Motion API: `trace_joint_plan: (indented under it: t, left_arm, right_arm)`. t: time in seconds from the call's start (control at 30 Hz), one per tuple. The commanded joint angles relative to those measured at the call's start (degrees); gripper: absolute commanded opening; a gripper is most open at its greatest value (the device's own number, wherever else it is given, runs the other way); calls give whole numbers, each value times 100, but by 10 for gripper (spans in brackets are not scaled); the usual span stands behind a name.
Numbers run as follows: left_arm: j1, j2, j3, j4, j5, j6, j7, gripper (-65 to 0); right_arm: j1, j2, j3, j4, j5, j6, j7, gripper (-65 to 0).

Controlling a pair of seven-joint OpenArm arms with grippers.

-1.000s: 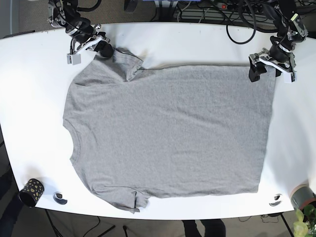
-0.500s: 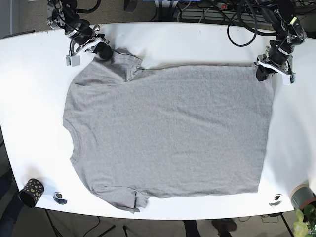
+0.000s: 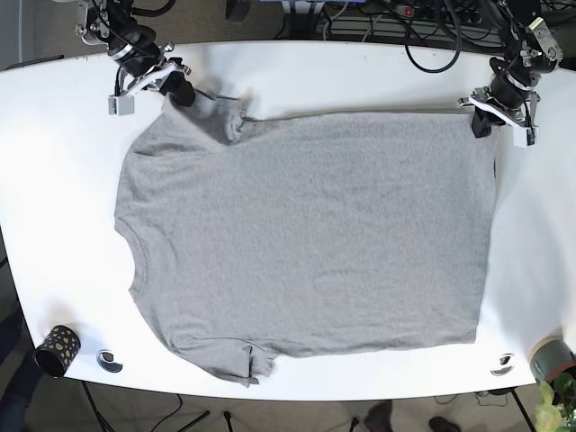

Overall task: Fold the T-shirt properly
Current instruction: 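Lower both grippers and pinch the grey shirt's hem corners, then lift the hem with both grippers and fold it over the shirt body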

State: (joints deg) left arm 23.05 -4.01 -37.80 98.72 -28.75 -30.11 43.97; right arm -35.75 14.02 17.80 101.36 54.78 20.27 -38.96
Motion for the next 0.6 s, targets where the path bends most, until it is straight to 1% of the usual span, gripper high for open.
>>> trace_joint_plan:
  t: [0.0, 0.1, 0.17, 0.2, 0.27, 0.37, 0.43, 0.57]
  left_arm:
    - [179, -52, -22, 322, -101, -53, -102, -650]
    - [495, -52, -57, 621, -101, -97, -102, -650]
    - [724, -52, -66, 770, -101, -290, -102, -650]
    - [820, -52, -75, 814, -101, -378, -102, -650]
    - [1040, -69, -154, 840, -101, -554, -102, -650]
    - [1278, -60, -488, 849, -92, -853, -102, -650]
    - [1383, -60, -602, 849, -92, -989, -102, -650]
    - [1480, -60, -752, 858, -101, -989, -102, -650]
  right_arm:
    - [-236, 44, 18, 303, 117, 69, 76, -650]
    - [-597, 44, 18, 514, 117, 69, 85, -650]
    - [-843, 0, 18, 664, 117, 78, 94, -650]
    - [-957, -70, 18, 752, 117, 113, 94, -650]
    - [-1151, -211, 141, 928, 82, 280, 94, -650]
    - [-1397, -396, 290, 1139, 82, 439, 85, -650]
    - [-1502, -431, 316, 1218, 73, 474, 85, -650]
    - [-1555, -431, 316, 1306, 91, 474, 94, -650]
